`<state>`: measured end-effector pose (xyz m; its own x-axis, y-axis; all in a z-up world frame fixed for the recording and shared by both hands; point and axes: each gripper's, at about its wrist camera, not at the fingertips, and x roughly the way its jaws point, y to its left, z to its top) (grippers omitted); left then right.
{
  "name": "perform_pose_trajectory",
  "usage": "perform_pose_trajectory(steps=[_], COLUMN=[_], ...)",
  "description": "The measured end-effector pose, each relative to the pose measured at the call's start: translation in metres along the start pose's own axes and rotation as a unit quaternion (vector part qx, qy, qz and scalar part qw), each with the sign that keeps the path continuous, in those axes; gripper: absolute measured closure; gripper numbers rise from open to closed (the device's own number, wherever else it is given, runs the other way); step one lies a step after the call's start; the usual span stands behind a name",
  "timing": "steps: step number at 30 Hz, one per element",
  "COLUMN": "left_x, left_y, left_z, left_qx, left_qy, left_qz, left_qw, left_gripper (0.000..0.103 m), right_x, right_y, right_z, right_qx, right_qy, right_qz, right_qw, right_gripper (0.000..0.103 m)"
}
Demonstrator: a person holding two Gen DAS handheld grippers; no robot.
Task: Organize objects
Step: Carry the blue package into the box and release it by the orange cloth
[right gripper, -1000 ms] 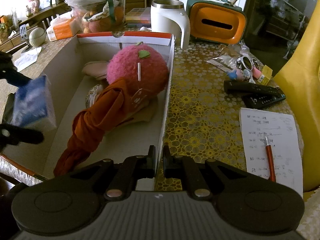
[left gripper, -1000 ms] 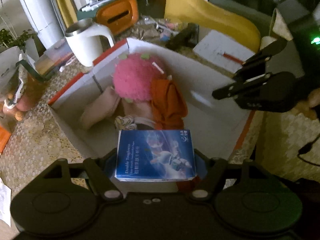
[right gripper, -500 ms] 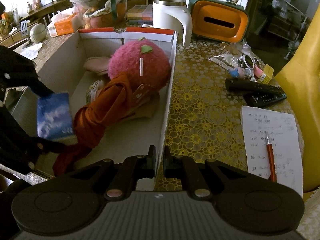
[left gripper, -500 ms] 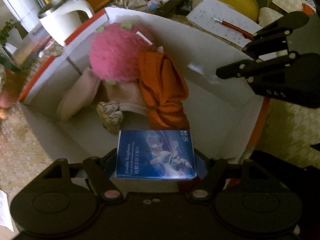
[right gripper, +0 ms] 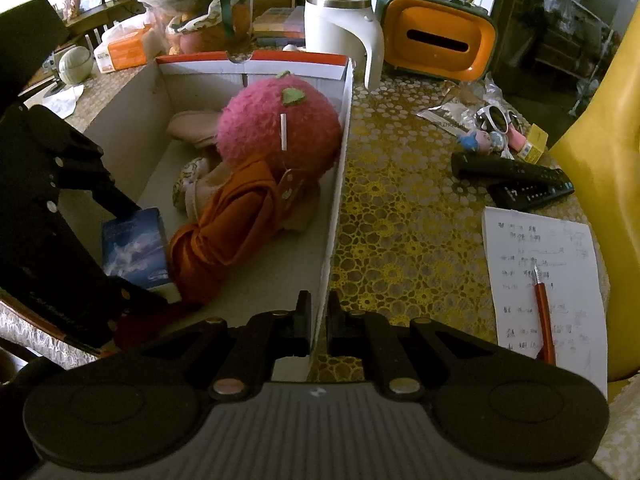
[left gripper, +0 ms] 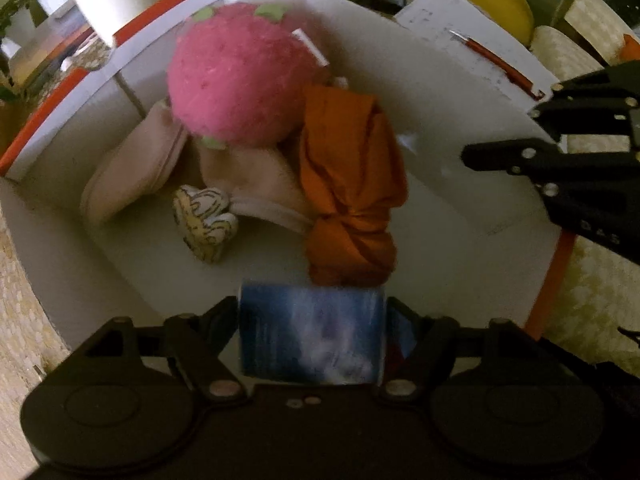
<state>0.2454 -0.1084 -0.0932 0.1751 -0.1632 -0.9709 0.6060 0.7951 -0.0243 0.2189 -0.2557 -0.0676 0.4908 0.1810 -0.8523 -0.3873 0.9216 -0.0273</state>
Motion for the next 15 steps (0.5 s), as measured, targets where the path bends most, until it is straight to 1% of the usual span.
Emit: perform_pose_trajectory(steps=[2,7,15], left_x=[-0.003,-0.016,-0.035], left_y=[0.001,0.004,-0.004], left_z=[-0.004,-0.010,-0.016], left_qx=[-0.002,-0.011,-0.021], left_qy=[-0.009,-0.036,-0.072], left_qz=[0.005,-0.005,0.001], left_qw=[0.9999,0.9993,0.9972], left_gripper=[0.022,0.021,0.021], right_x=[0.000,0.001,0.003], right_y=[0.000,0.001,0.003], right_z=[0.000,-0.001,-0.002], right_qx=[-0.001,-0.001,-0.002], right_qy=[0.000,0.002,0.005], right_qz=[-0.001,-0.003,-0.009], right_qw=[1.000,1.000,1.000], right_gripper=[0.096,0.096,0.096])
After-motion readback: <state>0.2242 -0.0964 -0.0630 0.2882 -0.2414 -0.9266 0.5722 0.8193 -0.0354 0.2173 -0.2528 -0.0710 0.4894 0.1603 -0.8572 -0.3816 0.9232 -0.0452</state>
